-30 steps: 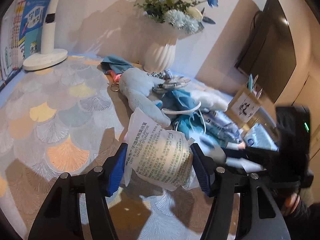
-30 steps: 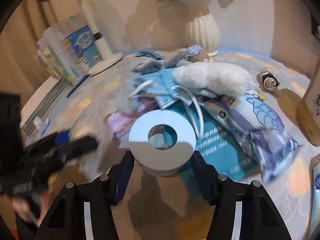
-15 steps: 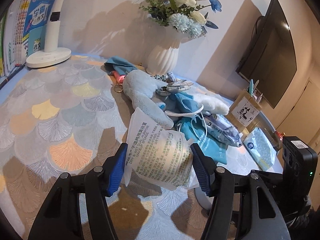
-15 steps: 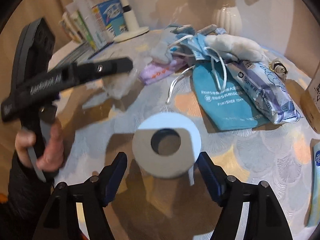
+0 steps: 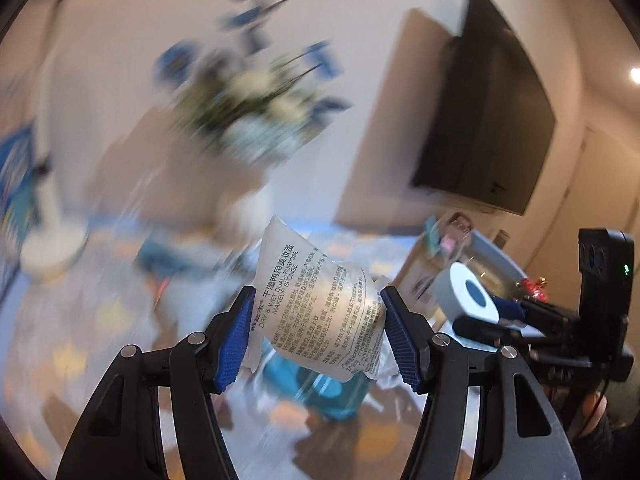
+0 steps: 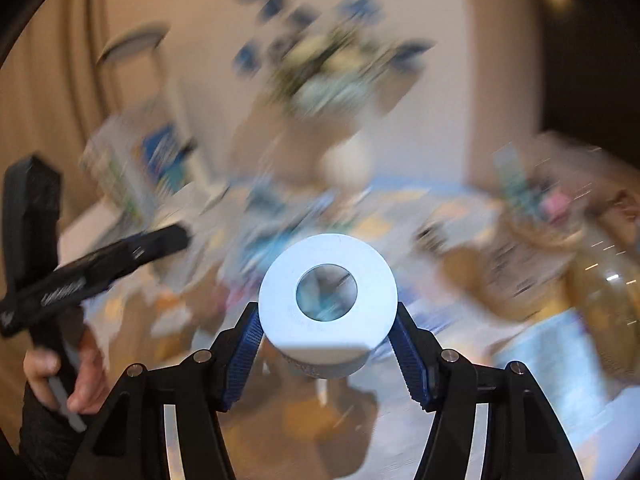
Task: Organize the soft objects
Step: 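Carry both held items to the glass bowl and open both grippers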
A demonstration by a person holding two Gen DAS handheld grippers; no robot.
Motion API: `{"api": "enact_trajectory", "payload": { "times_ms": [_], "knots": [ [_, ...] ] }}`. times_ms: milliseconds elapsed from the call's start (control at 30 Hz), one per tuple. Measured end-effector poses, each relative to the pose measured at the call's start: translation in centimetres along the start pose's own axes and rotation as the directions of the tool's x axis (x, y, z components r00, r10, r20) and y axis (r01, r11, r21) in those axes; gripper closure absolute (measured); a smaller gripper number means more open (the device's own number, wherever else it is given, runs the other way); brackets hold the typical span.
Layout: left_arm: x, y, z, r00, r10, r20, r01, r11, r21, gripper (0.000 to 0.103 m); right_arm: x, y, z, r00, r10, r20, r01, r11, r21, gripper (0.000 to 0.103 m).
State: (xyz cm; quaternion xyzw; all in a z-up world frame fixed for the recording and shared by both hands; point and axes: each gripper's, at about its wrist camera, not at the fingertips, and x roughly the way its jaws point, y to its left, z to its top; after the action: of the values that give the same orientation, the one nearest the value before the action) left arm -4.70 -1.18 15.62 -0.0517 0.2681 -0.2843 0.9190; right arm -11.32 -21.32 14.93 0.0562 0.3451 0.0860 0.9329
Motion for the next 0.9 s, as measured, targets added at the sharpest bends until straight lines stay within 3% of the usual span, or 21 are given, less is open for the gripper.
{"api": "enact_trajectory", "payload": {
  "times_ms": [133, 200, 300, 367, 500, 633, 700, 900],
  "knots": [
    [3.1, -5.7, 4.8, 0.999, -0.045, 0.023, 0.042, 0.995, 0.089, 0.043, -4.0, -7.4, 3.5, 0.986, -0.127, 0.104, 0.113, 0.985, 0.133, 0.041],
    [5.2, -9.1, 6.4, 0.997, -0.074, 0.017, 0.071, 0.989, 0.133, 0.043, -5.5, -11.0, 4.1, 0.975, -0.194, 0.113, 0.168, 0.964, 0.207, 0.041],
    [9.3, -14.3, 7.7, 0.992, -0.124, -0.021, 0.126, 0.975, 0.183, 0.043, -6.9, -17.4, 4.0, 0.941, -0.333, 0.057, 0.294, 0.891, 0.346, 0.041],
    [11.9, -17.5, 8.0, 0.987, -0.148, -0.057, 0.157, 0.967, 0.203, 0.043, -7.1, -20.8, 3.3, 0.924, -0.383, 0.001, 0.349, 0.842, 0.412, 0.040],
    [16.6, -23.2, 7.4, 0.974, -0.178, -0.138, 0.208, 0.947, 0.245, 0.043, -6.1, -26.1, 1.5, 0.897, -0.426, -0.116, 0.426, 0.768, 0.478, 0.040],
    [20.2, -26.4, 6.2, 0.959, -0.190, -0.211, 0.241, 0.938, 0.249, 0.041, -5.0, -28.6, 0.3, 0.888, -0.421, -0.183, 0.452, 0.730, 0.513, 0.038],
    [21.3, -27.5, 5.7, 0.964, -0.157, -0.212, 0.212, 0.941, 0.263, 0.021, -4.9, -29.8, -0.1, 0.890, -0.410, -0.200, 0.451, 0.720, 0.527, 0.036],
    [20.6, -26.5, 4.9, 0.954, -0.190, -0.233, 0.245, 0.940, 0.236, 0.019, -5.2, -29.9, -1.2, 0.884, -0.410, -0.225, 0.465, 0.724, 0.509, 0.035]
  ]
}}
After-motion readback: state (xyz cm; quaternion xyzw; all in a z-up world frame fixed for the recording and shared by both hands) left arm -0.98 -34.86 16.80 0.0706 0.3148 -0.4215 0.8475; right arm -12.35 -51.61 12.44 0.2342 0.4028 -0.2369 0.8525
